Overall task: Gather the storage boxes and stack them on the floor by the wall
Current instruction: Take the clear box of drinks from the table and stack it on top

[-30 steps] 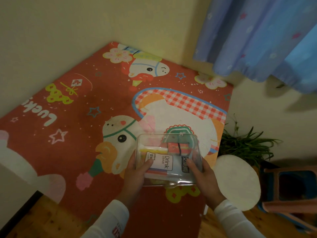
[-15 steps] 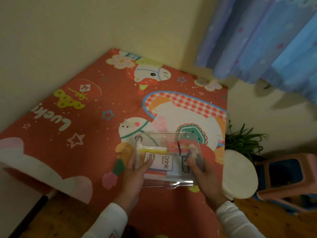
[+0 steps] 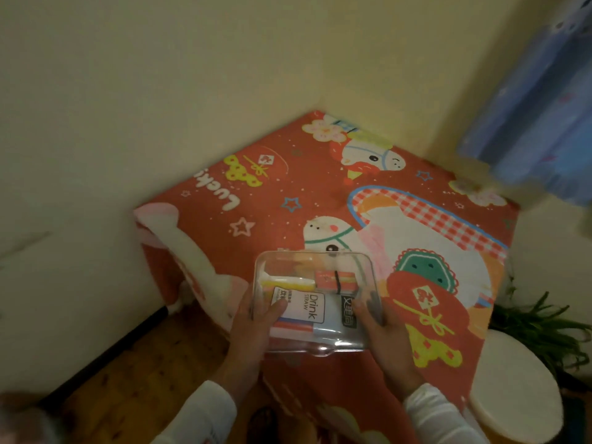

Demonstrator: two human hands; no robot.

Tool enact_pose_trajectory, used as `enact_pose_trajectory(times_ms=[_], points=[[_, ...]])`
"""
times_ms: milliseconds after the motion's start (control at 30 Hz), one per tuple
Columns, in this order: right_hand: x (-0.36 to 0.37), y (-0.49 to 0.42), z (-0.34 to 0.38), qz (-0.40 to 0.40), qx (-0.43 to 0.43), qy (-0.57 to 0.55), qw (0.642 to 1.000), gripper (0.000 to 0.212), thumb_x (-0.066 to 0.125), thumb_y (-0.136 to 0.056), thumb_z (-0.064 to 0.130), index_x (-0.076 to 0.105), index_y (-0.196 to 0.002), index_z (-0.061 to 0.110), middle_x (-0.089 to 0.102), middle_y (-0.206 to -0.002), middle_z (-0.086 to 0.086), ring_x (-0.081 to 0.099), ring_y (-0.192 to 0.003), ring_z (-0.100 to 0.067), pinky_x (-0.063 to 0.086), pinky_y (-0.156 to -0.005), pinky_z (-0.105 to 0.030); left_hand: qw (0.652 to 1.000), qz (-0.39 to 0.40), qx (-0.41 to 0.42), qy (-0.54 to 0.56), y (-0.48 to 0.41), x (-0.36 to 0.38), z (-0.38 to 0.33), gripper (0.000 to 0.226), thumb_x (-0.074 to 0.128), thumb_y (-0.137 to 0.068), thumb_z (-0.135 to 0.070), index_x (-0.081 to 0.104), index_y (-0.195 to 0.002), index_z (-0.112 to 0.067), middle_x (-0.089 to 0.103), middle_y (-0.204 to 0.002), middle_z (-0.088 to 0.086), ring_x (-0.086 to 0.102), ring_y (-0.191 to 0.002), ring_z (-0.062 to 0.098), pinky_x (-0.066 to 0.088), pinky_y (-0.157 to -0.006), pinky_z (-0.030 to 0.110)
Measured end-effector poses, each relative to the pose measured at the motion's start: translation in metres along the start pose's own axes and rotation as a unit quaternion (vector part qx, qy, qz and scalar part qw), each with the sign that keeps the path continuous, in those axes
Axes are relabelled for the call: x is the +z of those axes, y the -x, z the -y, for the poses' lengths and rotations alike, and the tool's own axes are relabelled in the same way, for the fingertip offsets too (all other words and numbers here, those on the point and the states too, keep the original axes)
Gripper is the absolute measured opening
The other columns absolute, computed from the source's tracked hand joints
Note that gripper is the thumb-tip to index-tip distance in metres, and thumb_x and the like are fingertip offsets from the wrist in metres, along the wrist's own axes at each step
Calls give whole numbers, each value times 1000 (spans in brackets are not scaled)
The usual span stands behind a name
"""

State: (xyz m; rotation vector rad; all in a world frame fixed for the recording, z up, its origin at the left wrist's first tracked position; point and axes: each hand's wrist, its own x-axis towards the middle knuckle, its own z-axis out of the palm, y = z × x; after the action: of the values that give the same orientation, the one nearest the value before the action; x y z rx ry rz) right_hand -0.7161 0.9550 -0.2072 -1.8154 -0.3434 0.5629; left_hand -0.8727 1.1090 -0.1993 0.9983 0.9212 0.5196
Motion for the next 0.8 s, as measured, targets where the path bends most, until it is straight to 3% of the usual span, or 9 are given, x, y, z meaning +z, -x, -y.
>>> enact_pose_trajectory(times_ms=[133,233,400,467,533,600,667,767,800], points=[[25,27,11,67,-11,12,998,22,70,-79,52,60,-93,67,63,-89,45,60,-86,20,46,-70,-8,998,-49,31,21,43,-35,1,51,76,-82,-20,57,-128,-35,75,-108,1,75,-89,20,61,-66,36],[52,48,15,130,-29,22,991,20,69,-82,47,63,-91,63,65,-88,41,62,-82,16,45,-61,-4,994,-88,59,21,77,-70,4,52,75,-83,-24,56,-131,-31,73,-114,4,74,-94,22,62,-72,40],[107,87,18,208,-25,58,976,19,64,-79,60,64,-95,51,71,-80,22,65,-77,4,46,-65,-16,981,-168,89,33,130,-132,1,45,74,-81,-21,61,-123,-28,75,-109,5,73,-94,22,62,-75,41],[130,103,20,233,-36,54,970,22,65,-79,59,65,-98,47,70,-76,25,65,-71,9,44,-59,-8,974,-197,96,51,149,-156,1,43,75,-78,-23,63,-119,-30,76,-106,4,74,-93,22,61,-74,40],[152,119,21,255,-58,59,963,35,66,-81,54,65,-109,35,71,-81,22,64,-73,10,45,-61,-5,967,-230,97,59,165,-179,3,47,74,-79,-22,61,-124,-26,75,-110,5,71,-101,27,58,-86,49],[178,136,23,284,-62,56,955,45,68,-82,49,64,-120,26,72,-102,10,67,-92,-6,53,-83,-25,959,-256,101,73,181,-205,5,51,74,-80,-22,60,-128,-23,73,-116,8,68,-107,31,52,-94,54],[197,150,26,308,-58,46,949,41,68,-83,45,66,-119,27,73,-106,6,68,-98,-13,54,-88,-38,953,-273,103,78,191,-225,7,51,74,-81,-22,58,-130,-24,72,-117,8,68,-108,31,51,-96,56],[240,180,30,345,-71,56,934,31,66,-83,47,68,-111,33,75,-95,11,70,-85,-2,57,-72,-22,941,-304,109,100,210,-271,12,56,73,-82,-22,54,-135,-26,72,-117,6,69,-106,28,52,-94,55],[254,190,32,360,-67,52,929,31,66,-83,48,68,-112,34,75,-96,11,70,-86,-4,58,-73,-24,938,-313,107,107,215,-285,13,60,74,-81,-24,52,-136,-27,71,-119,5,69,-107,28,52,-95,55]])
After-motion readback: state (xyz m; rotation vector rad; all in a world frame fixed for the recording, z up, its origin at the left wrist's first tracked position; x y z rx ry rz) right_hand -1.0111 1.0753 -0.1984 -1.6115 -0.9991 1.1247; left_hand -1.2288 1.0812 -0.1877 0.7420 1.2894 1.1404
